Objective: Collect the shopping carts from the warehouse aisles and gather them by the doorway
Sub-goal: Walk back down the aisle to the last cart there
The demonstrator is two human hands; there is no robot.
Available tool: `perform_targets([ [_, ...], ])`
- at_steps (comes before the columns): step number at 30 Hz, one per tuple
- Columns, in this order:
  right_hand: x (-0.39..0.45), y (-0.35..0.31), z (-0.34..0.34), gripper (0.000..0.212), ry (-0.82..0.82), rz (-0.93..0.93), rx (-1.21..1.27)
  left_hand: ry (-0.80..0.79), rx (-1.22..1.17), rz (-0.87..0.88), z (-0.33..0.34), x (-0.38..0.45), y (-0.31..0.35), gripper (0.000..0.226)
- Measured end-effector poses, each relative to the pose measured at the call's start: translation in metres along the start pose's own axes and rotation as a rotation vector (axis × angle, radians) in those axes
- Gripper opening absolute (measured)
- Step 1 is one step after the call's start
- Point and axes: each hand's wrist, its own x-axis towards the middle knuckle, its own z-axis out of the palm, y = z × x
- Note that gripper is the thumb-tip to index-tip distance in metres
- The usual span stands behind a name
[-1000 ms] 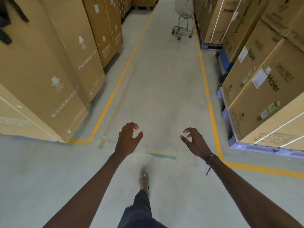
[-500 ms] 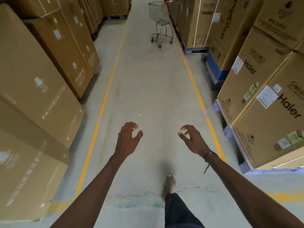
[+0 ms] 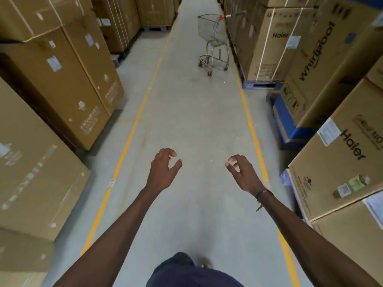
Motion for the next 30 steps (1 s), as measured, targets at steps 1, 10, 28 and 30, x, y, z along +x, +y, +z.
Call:
perform_targets([
  [1,0.028,0.003,-0.004,0.027,0.001,0.001,0.002,0.001,0.0,-0.001,0.006,0.028,0.001,0.024],
  [10,0.292,0.057,-0.021,0.026,-0.036,0.032,-0.019,-0.023,-0.018,-0.048,0.084,0.284,-0.042,0.02],
  [28,0.83,0.123,-0.07,0.024,-0.012,0.056,-0.024,-0.058,-0.043,-0.035,0.175,0.838,-0.071,0.028],
  [30,0.901,0.136,-0.075,0.025,-0.009,0.04,-0.017,-0.045,-0.032,-0.029,0.191,0.902,-0.08,0.028],
])
